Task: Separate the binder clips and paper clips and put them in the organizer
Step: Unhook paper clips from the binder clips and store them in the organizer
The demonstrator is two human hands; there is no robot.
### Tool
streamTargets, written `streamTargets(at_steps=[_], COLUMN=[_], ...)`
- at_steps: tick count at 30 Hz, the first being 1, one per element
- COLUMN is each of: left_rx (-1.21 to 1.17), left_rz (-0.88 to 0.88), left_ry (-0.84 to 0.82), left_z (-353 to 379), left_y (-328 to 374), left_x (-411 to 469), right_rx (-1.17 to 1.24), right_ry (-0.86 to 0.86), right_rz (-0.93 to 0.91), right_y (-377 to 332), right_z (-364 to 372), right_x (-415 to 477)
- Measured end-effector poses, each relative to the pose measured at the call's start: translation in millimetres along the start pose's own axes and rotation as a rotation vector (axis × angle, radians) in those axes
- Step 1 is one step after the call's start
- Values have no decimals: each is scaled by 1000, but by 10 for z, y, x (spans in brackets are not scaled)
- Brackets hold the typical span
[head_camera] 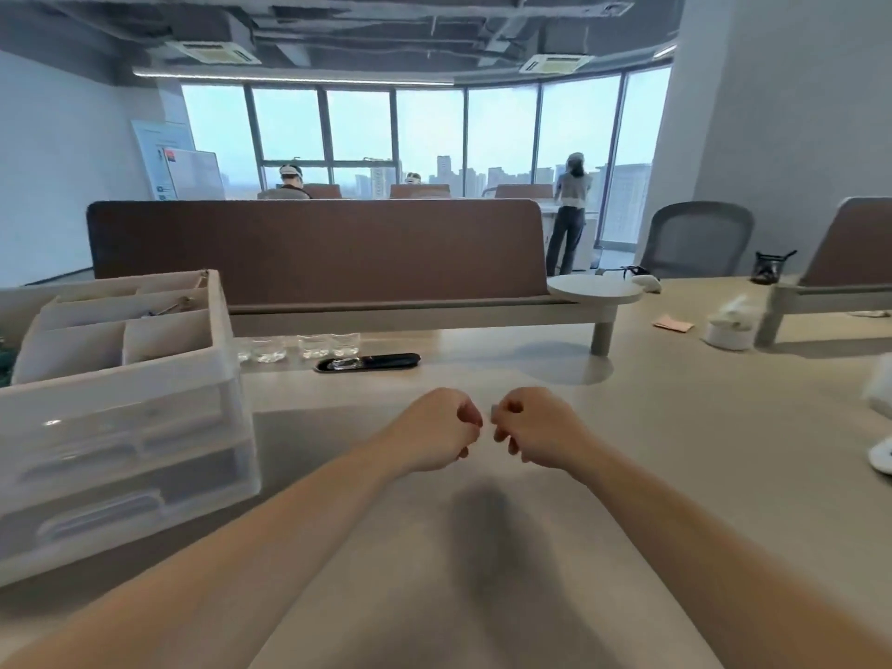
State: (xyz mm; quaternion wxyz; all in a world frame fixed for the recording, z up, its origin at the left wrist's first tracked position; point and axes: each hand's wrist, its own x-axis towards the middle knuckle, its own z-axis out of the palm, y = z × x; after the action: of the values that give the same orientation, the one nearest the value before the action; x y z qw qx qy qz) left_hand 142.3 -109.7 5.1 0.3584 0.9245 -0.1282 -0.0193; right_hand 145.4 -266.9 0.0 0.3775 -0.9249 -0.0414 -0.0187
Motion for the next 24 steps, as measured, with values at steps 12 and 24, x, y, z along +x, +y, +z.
streamTargets(at_steps=[12,24], left_rx=[415,490], left_rz=[121,180], left_ry=[-19,50], left_z=[947,1176], left_y=[103,57], left_x=[871,1148], right_rx=[-308,-717], right_ry=[202,102], right_rz=[209,30], right_y=[1096,1145], right_z=[-373,-243], right_x=[268,510])
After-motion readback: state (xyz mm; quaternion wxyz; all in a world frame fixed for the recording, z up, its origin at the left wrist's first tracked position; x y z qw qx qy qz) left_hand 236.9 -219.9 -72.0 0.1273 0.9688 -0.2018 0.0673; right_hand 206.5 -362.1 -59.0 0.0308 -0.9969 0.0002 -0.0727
